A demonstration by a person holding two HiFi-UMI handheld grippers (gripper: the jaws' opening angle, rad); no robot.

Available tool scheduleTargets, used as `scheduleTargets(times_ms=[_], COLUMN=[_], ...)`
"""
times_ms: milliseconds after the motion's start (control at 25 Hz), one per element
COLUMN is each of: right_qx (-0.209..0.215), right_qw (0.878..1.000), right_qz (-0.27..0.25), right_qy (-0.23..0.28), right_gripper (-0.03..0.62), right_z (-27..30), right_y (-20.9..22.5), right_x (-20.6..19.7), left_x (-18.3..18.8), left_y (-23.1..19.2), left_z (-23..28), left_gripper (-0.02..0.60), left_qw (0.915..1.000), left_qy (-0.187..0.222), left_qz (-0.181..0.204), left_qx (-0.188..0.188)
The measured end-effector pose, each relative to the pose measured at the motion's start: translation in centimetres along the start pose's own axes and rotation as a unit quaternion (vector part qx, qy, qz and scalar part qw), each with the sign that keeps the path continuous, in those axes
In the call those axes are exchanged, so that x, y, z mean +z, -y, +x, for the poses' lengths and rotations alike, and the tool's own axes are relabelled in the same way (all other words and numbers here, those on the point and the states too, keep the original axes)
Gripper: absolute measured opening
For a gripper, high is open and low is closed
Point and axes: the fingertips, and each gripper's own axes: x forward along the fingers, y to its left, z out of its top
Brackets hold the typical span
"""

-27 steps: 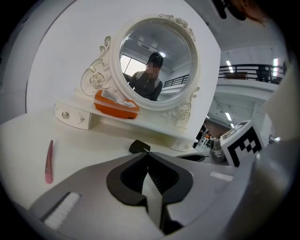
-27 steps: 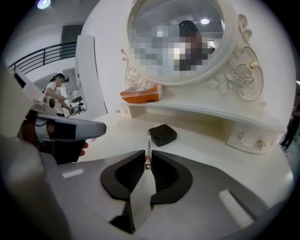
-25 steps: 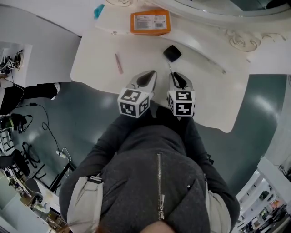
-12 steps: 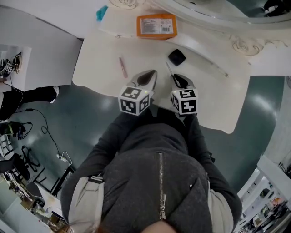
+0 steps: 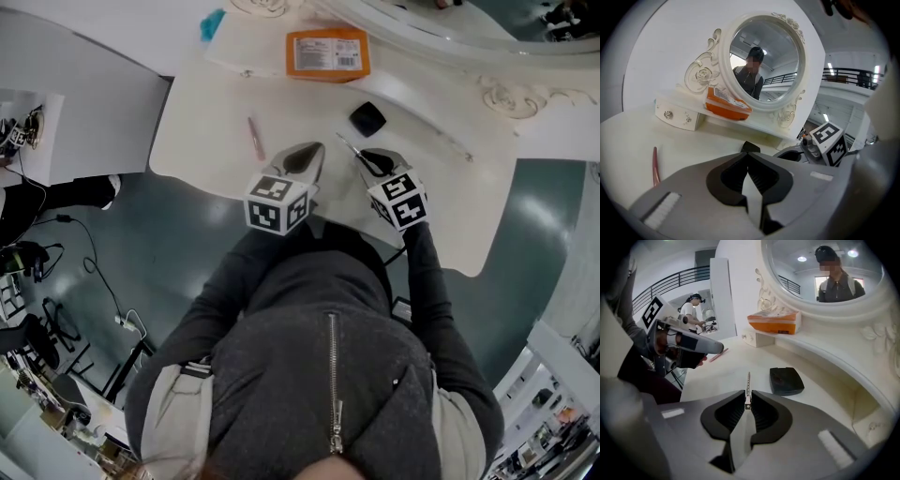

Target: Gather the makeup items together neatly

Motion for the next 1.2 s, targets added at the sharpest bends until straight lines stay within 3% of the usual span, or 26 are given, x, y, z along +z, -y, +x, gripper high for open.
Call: scheduleTargets(times_ms=[280,600,800,1200], right_qx=[0.073,0.132,0.153,0.149], right_qw=[0.992,0.974,0.968,0.969], right_qz=[-0.102,-0.179,-0.193,-0.186], right_qy=[-0.029,-0.040,-0.056,-0.065], right_gripper=[0.046,0.046,0.046,0.048], right_z=[0.2,0.4,0.6,1.0], right_y=[-0.1,0.7,0.6,1.3], right_x=[-0.6,-1.0,-1.7,-2.4], left_x=[-0.1,-0.3,-0.3,-0.2], left_y=[0.0,-0.2,-0.4,-0.3], left_z=[0.1,0.1,0.1,0.5], left_gripper=[0.011,0.011,0.011,0.011], left_qw=[1.0000,0.9999,0.9998,0.9998], left_qy=[-0.004,-0.008,-0.007,-0.008], left_qz=[-0.001,-0.002,-0.009,-0.008], left_qx=[0.002,0.014,0.018,0.015])
